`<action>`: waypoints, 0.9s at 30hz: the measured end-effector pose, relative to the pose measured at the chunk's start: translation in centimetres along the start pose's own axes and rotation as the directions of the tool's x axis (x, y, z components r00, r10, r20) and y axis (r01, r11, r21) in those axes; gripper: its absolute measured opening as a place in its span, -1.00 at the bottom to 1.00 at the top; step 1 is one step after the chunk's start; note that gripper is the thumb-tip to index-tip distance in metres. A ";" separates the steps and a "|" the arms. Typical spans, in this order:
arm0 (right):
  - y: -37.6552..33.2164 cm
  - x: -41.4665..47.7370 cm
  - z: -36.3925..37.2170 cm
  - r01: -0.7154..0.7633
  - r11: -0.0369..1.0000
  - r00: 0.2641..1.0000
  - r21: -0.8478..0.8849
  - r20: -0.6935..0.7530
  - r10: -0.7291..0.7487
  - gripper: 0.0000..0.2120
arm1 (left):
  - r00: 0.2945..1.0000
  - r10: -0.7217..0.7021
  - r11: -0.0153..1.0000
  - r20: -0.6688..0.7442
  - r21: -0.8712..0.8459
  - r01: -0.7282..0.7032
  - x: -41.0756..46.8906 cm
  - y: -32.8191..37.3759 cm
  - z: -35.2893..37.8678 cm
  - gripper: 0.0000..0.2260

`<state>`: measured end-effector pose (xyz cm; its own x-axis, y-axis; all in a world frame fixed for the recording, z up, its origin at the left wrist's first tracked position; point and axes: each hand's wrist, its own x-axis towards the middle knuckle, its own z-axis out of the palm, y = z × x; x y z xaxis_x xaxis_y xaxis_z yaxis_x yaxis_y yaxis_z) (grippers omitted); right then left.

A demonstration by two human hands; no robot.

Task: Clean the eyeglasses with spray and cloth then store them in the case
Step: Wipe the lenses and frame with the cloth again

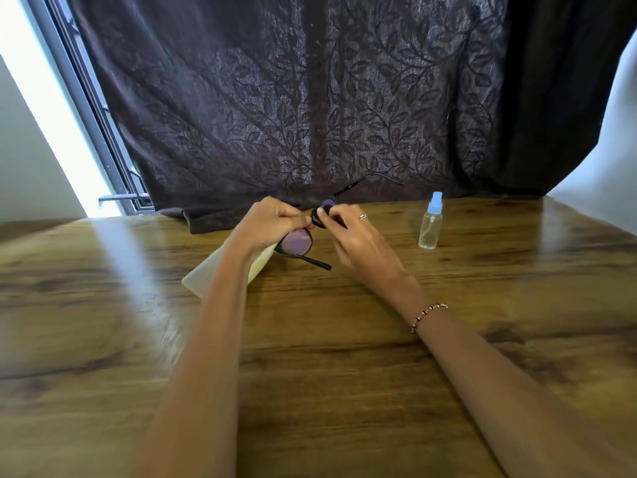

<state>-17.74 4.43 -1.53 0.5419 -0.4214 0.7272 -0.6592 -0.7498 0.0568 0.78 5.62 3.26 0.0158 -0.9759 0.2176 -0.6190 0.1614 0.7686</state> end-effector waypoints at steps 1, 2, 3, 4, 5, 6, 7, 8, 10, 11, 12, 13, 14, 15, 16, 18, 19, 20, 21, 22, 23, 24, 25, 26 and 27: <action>0.3 0.1 -0.1 -0.030 0.999 0.999 -0.033 -0.015 0.030 -0.57 | 1.000 0.008 1.000 -0.008 -0.004 -0.008 0.0 0.1 0.0 -0.93; 0.4 0.0 -0.2 -0.069 0.996 0.997 -0.050 -0.033 0.067 -0.57 | 1.000 0.012 1.000 -0.016 -0.003 -0.012 0.0 0.1 0.0 -0.92; 0.4 -0.1 -0.2 -0.100 0.994 0.994 -0.043 -0.045 0.099 -0.59 | 1.000 0.012 1.000 -0.025 0.006 -0.012 0.1 0.1 0.1 -0.92; 0.2 -0.1 -0.2 -0.108 0.994 0.993 -0.017 -0.048 0.107 -0.63 | 0.999 0.012 1.000 -0.030 0.016 -0.012 0.1 0.1 0.2 -0.92; -0.2 -0.2 -0.1 -0.090 0.996 0.995 0.016 -0.041 0.090 -0.65 | 1.000 0.010 1.000 -0.030 0.023 -0.009 0.1 0.1 0.3 -0.91; -0.5 -0.3 0.0 -0.058 0.997 0.998 0.044 -0.027 0.059 -0.67 | 1.000 0.008 1.000 -0.024 0.026 -0.007 0.0 0.1 0.4 -0.91; -0.7 -0.2 0.0 -0.027 0.998 0.999 0.058 -0.016 0.028 -0.67 | 1.000 0.011 1.000 -0.015 0.028 -0.010 0.0 0.1 0.4 -0.90; -0.7 -0.1 -0.1 -0.008 0.998 1.000 0.059 -0.014 0.009 -0.66 | 1.000 0.018 1.000 -0.009 0.026 -0.018 0.0 0.1 0.4 -0.90; -0.2 0.2 -0.5 -0.017 1.000 0.999 0.007 -0.031 0.017 -0.59 | 0.999 0.032 0.999 -0.007 0.002 -0.032 0.0 0.1 0.2 -0.92; 0.1 0.2 -0.6 -0.046 0.999 0.998 -0.028 -0.042 0.045 -0.56 | 0.999 0.038 0.999 -0.011 -0.006 -0.038 0.0 0.1 0.2 -0.92; 0.2 0.2 -0.7 -0.081 0.995 0.995 -0.049 -0.053 0.079 -0.57 | 0.999 0.037 0.999 -0.016 -0.008 -0.037 0.1 0.1 0.2 -0.93; 0.2 0.1 -0.6 -0.111 0.992 0.992 -0.051 -0.063 0.108 -0.60 | 0.999 0.029 1.000 -0.022 -0.006 -0.030 0.2 0.1 0.3 -0.92; 0.0 0.0 -0.5 -0.126 0.991 0.990 -0.035 -0.071 0.124 -0.64 | 0.999 0.020 1.000 -0.027 -0.003 -0.020 0.2 0.1 0.4 -0.92; -0.4 -0.1 -0.4 -0.121 0.993 0.990 -0.007 -0.071 0.120 -0.68 | 1.000 0.012 1.000 -0.028 -0.001 -0.012 0.2 0.0 0.5 -0.91; -0.8 -0.1 -0.2 -0.096 0.995 0.993 0.026 -0.061 0.097 -0.71 | 1.000 0.008 1.000 -0.024 0.000 -0.008 0.2 -0.1 0.5 -0.91; -1.1 0.0 -0.1 -0.033 0.998 0.999 0.059 -0.029 0.035 -0.69 | 1.000 0.017 1.000 -0.006 -0.005 -0.017 0.1 -0.1 0.5 -0.90; -0.9 0.1 -0.2 -0.018 0.999 1.000 0.046 -0.019 0.019 -0.66 | 1.000 0.022 1.000 -0.002 -0.009 -0.022 0.1 0.0 0.5 -0.89; -0.5 0.2 -0.4 -0.021 1.000 1.000 0.012 -0.018 0.021 -0.62 | 1.000 0.027 1.000 -0.002 -0.013 -0.027 0.1 0.0 0.5 -0.89; -0.2 0.3 -0.7 -0.041 0.999 0.999 -0.031 -0.023 0.040 -0.58 | 0.999 0.032 0.999 -0.005 -0.018 -0.032 0.1 0.1 0.5 -0.90; 0.2 0.3 -0.8 -0.073 0.995 0.997 -0.069 -0.035 0.070 -0.56 | 0.999 0.035 0.999 -0.010 -0.023 -0.035 0.1 0.2 0.5 -0.91; 0.3 0.2 -0.9 -0.107 0.990 0.993 -0.090 -0.051 0.102 -0.57 | 0.999 0.031 0.999 -0.018 -0.026 -0.032 0.1 0.3 0.6 -0.92; 0.3 0.1 -0.8 -0.132 0.987 0.990 -0.090 -0.068 0.126 -0.61 | 0.999 0.024 0.999 -0.028 -0.026 -0.024 0.1 0.3 0.6 -0.92; 0.0 0.0 -0.7 -0.140 0.988 0.987 -0.070 -0.083 0.134 -0.66 | 0.999 0.013 1.000 -0.036 -0.027 -0.014 0.1 0.2 0.6 -0.92; -0.3 0.0 -0.5 -0.127 0.991 0.989 -0.037 -0.086 0.124 -0.72 | 0.999 0.003 1.000 -0.041 -0.030 -0.004 0.1 0.1 0.6 -0.91; -0.6 0.0 -0.3 -0.096 0.995 0.993 -0.003 -0.074 0.095 -0.75 | 0.999 -0.006 1.000 -0.043 -0.031 0.005 0.1 0.0 0.6 -0.90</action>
<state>-17.49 5.00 -1.32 0.4364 -0.4519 0.7780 -0.7096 -0.7045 -0.0113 0.30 5.44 2.94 0.0531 -0.9697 0.2383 -0.5946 0.1611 0.7877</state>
